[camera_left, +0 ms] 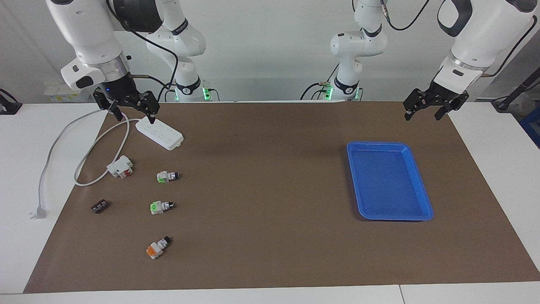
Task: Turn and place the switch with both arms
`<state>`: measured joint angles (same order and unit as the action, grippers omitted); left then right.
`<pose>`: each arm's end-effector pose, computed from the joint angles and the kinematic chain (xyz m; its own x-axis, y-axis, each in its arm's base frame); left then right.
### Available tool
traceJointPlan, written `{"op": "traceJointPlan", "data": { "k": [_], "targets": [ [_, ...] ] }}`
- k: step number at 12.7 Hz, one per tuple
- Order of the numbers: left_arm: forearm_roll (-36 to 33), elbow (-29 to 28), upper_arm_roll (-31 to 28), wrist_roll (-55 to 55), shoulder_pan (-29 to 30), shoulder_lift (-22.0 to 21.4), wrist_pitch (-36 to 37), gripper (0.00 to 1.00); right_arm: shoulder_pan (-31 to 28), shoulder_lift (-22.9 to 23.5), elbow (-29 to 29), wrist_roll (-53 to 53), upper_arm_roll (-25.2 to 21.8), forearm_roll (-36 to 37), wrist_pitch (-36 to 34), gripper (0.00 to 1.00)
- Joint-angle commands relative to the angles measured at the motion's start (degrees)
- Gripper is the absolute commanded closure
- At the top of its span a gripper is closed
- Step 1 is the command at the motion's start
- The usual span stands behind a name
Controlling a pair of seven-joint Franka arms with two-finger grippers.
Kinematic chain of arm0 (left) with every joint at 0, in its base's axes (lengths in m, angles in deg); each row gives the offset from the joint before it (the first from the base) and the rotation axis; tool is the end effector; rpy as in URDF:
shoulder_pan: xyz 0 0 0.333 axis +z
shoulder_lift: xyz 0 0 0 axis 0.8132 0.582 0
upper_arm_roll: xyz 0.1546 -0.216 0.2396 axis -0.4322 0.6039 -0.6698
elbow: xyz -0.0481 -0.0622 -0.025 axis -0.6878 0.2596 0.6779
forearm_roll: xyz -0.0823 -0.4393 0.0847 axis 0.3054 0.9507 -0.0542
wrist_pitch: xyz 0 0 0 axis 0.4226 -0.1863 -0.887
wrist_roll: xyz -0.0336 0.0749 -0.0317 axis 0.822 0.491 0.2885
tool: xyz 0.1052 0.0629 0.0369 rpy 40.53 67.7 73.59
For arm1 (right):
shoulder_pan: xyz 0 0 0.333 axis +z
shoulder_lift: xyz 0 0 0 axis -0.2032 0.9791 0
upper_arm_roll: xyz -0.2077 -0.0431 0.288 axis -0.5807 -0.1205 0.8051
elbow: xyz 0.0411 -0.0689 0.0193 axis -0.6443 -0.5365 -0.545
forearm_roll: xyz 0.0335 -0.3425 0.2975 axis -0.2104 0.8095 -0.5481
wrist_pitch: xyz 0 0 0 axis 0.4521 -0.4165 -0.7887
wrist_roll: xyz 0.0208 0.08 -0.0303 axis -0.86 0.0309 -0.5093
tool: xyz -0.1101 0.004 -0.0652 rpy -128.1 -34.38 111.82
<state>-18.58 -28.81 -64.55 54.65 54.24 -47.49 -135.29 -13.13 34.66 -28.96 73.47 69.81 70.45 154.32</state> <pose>0.6196 -0.0194 0.6380 0.9983 -0.0563 -0.0132 -0.0559 -0.9982 0.0236 0.6120 0.0143 0.6280 0.9921 -0.1246 0.0172 -0.1250 -0.9917 0.0285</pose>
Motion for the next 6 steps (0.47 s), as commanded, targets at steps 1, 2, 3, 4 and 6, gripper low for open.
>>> {"op": "traceJointPlan", "data": {
  "k": [1, 2, 3, 4, 6],
  "targets": [
    [0.09, -1.09, 0.13, 0.23, 0.43, -1.25, 0.52, 0.0, -0.61, 0.22, 0.47, 0.96, 0.4, -0.45, -0.61, 0.0],
    [0.09, -1.09, 0.13, 0.23, 0.43, -1.25, 0.52, 0.0, -0.7, 0.22, 0.47, 0.87, 0.4, -0.54, -0.44, 0.0],
    [0.09, -1.0, 0.13, 0.23, 0.43, -1.25, 0.52, 0.0, -0.7, 0.14, 0.47, 0.7, 0.4, -0.54, -0.96, 0.0],
    [0.09, -1.0, 0.13, 0.23, 0.43, -1.25, 0.52, 0.0, -0.79, -0.04, 0.03, 0.43, 0.4, -0.63, -1.31, 0.0],
    [0.09, -1.0, 0.13, 0.23, 0.43, -1.25, 0.52, 0.0, -0.79, -0.22, -0.14, 0.17, 0.4, -0.71, -1.58, 0.0]
  ]
}}
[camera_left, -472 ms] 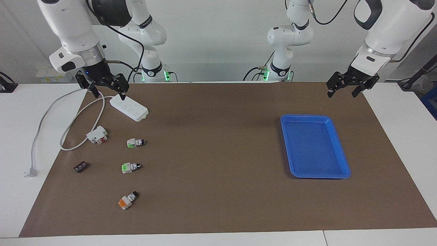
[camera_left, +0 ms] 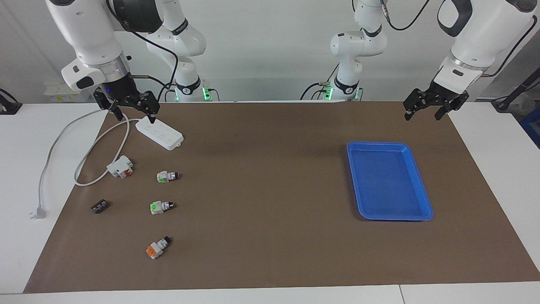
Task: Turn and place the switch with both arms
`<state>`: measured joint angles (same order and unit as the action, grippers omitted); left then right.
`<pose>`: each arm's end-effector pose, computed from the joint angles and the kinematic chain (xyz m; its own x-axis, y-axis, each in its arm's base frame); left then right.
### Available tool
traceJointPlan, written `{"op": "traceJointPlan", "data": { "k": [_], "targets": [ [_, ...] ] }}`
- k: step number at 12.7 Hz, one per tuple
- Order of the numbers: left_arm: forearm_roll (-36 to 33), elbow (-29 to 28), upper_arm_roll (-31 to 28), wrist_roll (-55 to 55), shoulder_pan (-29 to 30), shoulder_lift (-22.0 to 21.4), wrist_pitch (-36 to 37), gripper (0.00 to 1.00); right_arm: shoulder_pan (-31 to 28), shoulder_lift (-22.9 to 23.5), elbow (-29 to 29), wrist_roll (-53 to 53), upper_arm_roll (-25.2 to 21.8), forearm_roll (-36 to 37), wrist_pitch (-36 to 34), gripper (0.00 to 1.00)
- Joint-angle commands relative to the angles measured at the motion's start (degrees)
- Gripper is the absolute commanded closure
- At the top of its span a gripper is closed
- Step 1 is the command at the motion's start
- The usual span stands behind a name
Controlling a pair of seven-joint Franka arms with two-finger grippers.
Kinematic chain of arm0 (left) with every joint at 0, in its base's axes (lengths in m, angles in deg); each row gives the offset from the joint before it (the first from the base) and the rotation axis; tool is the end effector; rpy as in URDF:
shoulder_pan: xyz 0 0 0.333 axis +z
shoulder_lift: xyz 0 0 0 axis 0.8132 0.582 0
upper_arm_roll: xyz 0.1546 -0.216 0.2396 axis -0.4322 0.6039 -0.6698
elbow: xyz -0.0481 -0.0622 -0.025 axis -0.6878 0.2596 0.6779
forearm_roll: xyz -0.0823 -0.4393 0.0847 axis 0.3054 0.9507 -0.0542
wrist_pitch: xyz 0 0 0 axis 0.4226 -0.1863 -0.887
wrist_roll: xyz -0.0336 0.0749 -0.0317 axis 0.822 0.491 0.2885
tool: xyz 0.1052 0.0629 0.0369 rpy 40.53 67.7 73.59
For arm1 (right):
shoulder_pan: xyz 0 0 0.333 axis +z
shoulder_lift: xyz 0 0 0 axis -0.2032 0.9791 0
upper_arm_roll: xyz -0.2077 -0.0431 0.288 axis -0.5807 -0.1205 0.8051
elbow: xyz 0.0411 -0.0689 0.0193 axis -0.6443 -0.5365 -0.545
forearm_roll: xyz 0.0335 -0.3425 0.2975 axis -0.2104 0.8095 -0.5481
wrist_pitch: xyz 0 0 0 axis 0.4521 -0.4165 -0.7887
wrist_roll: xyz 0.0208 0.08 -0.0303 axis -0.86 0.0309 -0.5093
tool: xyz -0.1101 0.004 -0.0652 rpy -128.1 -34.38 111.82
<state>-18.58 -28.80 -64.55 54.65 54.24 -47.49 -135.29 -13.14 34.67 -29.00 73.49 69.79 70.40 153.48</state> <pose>0.6197 -0.0194 0.6380 0.9983 -0.0563 -0.0130 -0.0559 -0.9982 0.0236 0.6101 0.0140 0.6262 0.9920 -0.1259 0.0018 -0.1259 -0.9916 0.0300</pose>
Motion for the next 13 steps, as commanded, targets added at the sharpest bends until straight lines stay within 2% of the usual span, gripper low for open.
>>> {"op": "traceJointPlan", "data": {
  "k": [1, 3, 6, 8, 10, 13],
  "targets": [
    [0.09, -1.0, 0.13, 0.23, 0.43, -1.25, 0.52, 0.0, -0.7, -0.23, -0.02, -0.03, 0.41, -0.66, -0.57, 0.0],
    [0.09, -1.0, 0.22, 0.23, -0.1, -1.25, 0.52, 0.0, -0.78, -0.32, -0.45, -0.91, 0.41, -0.75, -0.13, 0.0],
    [0.09, -1.09, 0.31, 0.75, -0.62, -1.25, 0.78, 0.0, -0.78, -1.9, -4.05, -7.66, 0.41, -0.75, 2.24, 0.0],
    [0.09, -3.27, 0.74, 0.76, -0.8, -2.47, 0.08, 0.0, -2.09, -2.95, -6.51, -12.83, 0.41, -0.84, 3.99, 0.0],
    [0.09, -5.48, 0.75, 0.15, -1.5, -3.27, -1.41, 0.0, -2.98, -5.58, -12.55, -21.87, 0.41, -0.92, 7.41, 0.0],
    [-0.17, -7.24, 0.75, 0.06, -1.59, -4.06, -2.73, 0.0, -2.98, -11.29, -25.3, -30.42, 0.33, -2.5, 16.37, 0.0]
  ]
}}
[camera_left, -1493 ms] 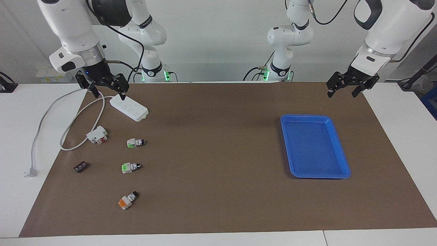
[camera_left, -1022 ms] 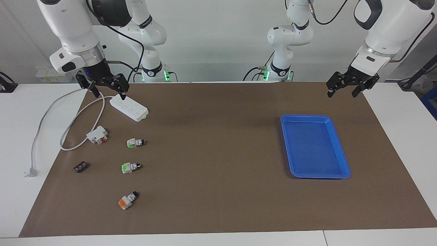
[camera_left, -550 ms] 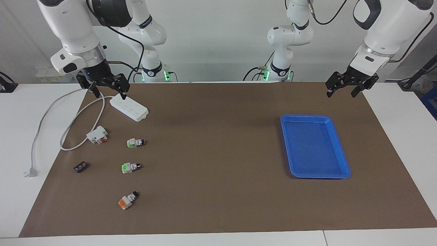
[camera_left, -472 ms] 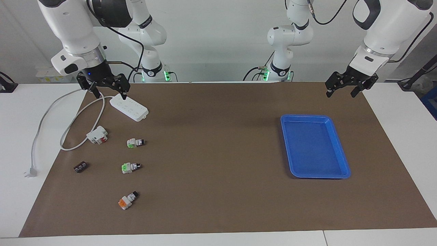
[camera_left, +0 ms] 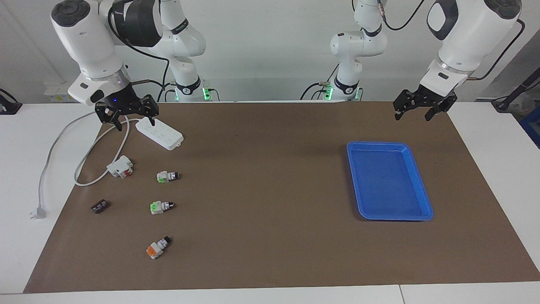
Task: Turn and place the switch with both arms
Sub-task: 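Grasp the white switch module with the right gripper while the left gripper advances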
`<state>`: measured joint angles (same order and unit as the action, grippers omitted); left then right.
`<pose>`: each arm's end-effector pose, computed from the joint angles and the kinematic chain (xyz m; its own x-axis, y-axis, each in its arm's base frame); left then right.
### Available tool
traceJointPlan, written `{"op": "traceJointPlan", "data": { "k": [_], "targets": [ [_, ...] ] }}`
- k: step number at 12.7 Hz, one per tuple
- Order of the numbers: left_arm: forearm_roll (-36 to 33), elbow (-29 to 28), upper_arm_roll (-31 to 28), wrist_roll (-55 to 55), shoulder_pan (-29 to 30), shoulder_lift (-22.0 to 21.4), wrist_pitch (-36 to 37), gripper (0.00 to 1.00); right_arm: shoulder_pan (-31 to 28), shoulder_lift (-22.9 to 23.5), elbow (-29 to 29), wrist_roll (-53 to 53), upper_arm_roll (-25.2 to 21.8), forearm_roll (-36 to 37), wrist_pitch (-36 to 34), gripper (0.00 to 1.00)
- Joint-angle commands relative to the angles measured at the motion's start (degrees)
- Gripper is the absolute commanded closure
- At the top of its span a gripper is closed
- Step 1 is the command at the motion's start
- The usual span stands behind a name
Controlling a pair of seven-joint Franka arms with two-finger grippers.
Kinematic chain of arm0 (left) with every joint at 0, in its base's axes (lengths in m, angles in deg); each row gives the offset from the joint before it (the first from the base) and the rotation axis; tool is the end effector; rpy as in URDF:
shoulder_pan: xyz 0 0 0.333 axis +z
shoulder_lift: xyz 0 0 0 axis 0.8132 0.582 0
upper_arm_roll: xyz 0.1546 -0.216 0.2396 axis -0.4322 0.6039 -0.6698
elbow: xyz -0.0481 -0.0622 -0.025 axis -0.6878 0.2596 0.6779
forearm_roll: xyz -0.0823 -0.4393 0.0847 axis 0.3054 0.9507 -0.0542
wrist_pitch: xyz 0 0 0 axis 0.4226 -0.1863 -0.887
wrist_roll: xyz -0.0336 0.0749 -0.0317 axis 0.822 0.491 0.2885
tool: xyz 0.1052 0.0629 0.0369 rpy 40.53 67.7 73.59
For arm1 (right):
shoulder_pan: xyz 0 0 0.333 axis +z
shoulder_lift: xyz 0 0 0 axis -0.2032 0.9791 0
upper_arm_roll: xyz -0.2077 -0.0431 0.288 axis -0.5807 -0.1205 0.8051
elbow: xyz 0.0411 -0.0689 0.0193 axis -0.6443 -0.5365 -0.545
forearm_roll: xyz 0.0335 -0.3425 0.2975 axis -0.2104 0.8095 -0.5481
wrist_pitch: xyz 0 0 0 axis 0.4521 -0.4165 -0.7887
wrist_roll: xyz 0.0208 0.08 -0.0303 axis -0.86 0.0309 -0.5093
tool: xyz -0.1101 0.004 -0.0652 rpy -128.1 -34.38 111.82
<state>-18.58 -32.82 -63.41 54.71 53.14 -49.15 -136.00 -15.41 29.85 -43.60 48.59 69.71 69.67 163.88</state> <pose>0.6071 -0.0432 0.6194 0.9945 -0.0959 -0.0418 -0.0950 -0.9952 0.0233 0.5850 -0.0082 0.5544 0.9640 0.2659 0.0017 0.2658 -0.9638 0.0224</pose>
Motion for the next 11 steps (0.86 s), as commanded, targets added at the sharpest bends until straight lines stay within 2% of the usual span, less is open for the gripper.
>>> {"op": "traceJointPlan", "data": {
  "k": [1, 6, 11],
  "targets": [
    [-0.26, -3.23, -0.47, 0.0, -0.49, -2.41, -2.12, 0.0, -0.63, -6.92, -12.48, -9.28, 0.41, -1.77, 7.56, 0.0],
    [-0.35, -3.58, -0.3, 0.17, -1.81, -2.49, -2.29, 0.0, -0.71, -1.57, -15.04, -32.73, 0.41, -1.77, 16.61, 0.0],
    [-0.26, -9.2, -0.21, 0.17, -1.81, -4.86, -5.45, 0.0, -0.89, 7.47, -14.0, -60.25, 0.49, -1.77, 24.8, 0.0]
  ]
}}
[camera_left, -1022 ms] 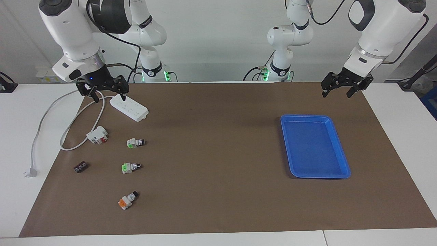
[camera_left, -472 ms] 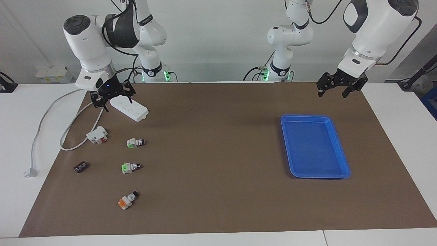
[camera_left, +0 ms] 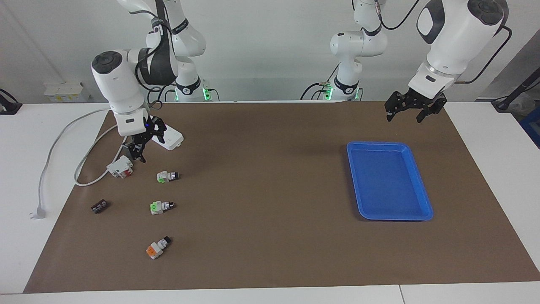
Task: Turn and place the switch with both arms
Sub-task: 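Grasp the white switch module with the right gripper while the left gripper advances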
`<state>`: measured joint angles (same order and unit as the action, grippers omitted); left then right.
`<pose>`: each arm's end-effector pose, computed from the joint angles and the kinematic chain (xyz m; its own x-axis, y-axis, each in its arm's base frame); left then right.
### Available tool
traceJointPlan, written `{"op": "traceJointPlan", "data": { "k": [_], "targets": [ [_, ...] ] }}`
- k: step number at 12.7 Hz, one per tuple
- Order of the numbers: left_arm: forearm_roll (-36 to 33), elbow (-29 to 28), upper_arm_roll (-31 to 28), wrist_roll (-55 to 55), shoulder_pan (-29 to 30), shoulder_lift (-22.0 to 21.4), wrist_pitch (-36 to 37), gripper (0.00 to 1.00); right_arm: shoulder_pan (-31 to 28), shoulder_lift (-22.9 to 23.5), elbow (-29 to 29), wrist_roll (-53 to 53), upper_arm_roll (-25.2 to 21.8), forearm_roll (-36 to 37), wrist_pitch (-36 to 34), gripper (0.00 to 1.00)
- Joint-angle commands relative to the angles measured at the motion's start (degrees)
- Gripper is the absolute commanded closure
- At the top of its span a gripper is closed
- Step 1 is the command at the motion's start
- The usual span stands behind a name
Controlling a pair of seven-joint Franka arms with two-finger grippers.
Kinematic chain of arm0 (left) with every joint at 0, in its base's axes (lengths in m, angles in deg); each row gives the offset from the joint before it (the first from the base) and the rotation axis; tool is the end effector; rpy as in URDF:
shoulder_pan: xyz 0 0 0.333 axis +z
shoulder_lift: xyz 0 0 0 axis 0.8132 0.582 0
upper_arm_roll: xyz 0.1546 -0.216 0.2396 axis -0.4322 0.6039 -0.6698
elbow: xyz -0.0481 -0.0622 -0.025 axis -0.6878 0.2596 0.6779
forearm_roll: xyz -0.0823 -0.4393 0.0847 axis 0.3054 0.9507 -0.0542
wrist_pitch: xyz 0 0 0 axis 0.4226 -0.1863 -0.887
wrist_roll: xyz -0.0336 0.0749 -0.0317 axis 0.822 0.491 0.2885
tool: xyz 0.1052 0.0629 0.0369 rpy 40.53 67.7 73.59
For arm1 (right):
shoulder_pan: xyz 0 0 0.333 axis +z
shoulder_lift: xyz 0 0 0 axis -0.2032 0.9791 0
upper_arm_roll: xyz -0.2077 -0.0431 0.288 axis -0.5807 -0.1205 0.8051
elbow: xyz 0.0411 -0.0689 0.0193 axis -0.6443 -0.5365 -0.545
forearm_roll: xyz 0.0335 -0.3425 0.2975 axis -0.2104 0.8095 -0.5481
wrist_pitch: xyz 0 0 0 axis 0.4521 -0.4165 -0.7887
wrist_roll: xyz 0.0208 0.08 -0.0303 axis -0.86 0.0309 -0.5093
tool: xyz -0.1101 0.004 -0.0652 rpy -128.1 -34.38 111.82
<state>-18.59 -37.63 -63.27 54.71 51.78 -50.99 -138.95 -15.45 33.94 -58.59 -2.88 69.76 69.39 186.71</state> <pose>0.5966 -0.0584 0.5981 0.9918 -0.1206 -0.0422 -0.1198 -0.9926 0.0216 0.5889 -0.0080 0.4089 0.3890 0.9211 0.0176 0.9183 -0.3892 0.0719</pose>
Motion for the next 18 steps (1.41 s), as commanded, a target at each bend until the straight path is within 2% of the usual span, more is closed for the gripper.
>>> {"op": "traceJointPlan", "data": {
  "k": [1, 3, 6, 14, 16, 18],
  "targets": [
    [-0.34, -5.61, -0.36, 0.17, -0.45, -3.55, -3.03, 0.0, -0.93, 5.32, 1.78, -13.35, 0.45, -1.58, 2.58, 0.0],
    [-0.25, -8.5, -0.36, -0.01, -0.54, -4.87, -5.57, 0.0, -0.93, 10.76, 4.68, -22.75, 0.53, -1.59, 1.88, 0.04],
    [-0.25, -9.31, -0.36, -0.01, -0.45, -5.22, -6.28, 0.0, -0.85, 13.77, 4.69, -29.02, 0.53, -1.59, 3.19, 0.04],
    [-0.25, -11.77, -0.27, -0.01, -0.54, -6.28, -7.6, 0.0, -1.46, 14.48, 1.53, -35.1, 0.36, -1.67, 6.36, 0.05],
    [-0.08, -12.3, -0.27, 0.17, -0.45, -6.45, -7.86, 0.0, -2.16, 14.57, 1.18, -35.11, 0.45, -1.67, 6.8, 0.33],
    [0.01, -12.47, -0.18, 0.17, -0.54, -6.63, -7.78, 0.0, -2.34, 14.57, 1.09, -35.19, 0.45, -1.67, 6.8, 0.86]
  ]
}}
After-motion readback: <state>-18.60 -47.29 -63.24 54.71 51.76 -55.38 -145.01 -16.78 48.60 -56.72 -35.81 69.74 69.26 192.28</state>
